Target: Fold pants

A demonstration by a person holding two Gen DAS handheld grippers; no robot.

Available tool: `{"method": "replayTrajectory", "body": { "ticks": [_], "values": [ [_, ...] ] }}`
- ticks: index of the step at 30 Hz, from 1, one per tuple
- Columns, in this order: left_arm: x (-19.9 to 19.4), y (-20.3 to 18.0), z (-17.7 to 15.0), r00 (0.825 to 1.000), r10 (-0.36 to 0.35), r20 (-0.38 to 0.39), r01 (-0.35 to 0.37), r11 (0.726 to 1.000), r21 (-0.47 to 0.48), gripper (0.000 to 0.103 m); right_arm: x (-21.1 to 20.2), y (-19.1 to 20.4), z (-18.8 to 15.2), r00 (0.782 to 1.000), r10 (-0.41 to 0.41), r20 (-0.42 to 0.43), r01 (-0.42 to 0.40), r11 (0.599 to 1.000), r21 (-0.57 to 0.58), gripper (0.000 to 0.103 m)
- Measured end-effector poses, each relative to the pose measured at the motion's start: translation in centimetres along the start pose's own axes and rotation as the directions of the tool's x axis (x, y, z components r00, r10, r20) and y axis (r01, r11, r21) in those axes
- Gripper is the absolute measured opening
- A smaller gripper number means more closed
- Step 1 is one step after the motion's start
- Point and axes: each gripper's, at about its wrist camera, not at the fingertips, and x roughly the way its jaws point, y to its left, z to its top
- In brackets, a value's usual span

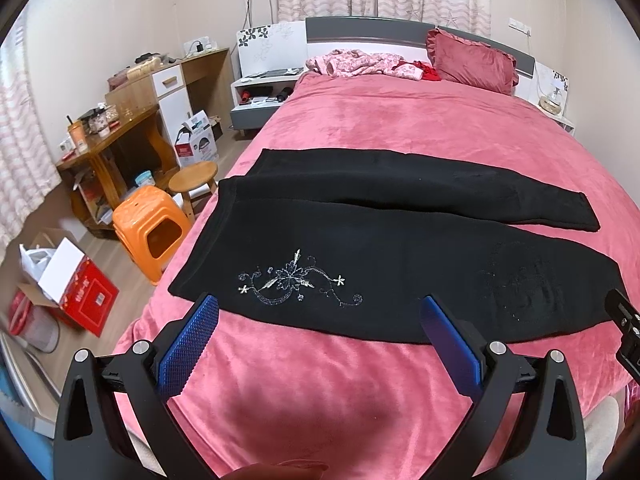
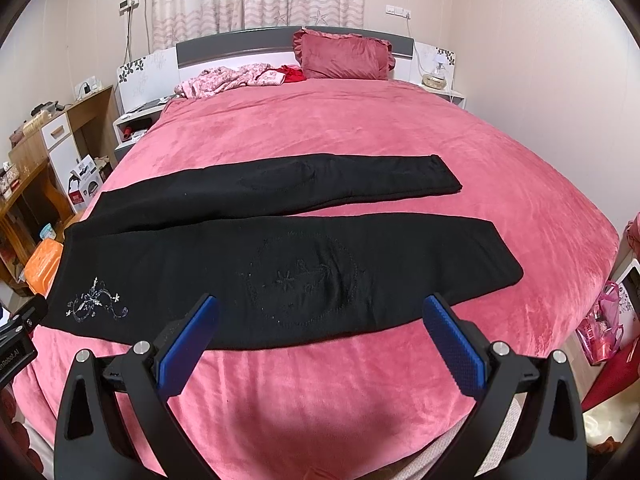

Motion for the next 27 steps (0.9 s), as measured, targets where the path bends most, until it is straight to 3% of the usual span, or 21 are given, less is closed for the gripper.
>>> {"method": "replayTrajectory", "body": {
  "ticks": [27],
  "values": [
    [0.81,0.58,-0.59,1.0,0.007,-0.013,-0.007,1.0,-0.001,0.1,0.41,-0.07,-0.1,1.0,-0.001,-0.014,0.001,1.0,-0.006,0.101]
  ]
}}
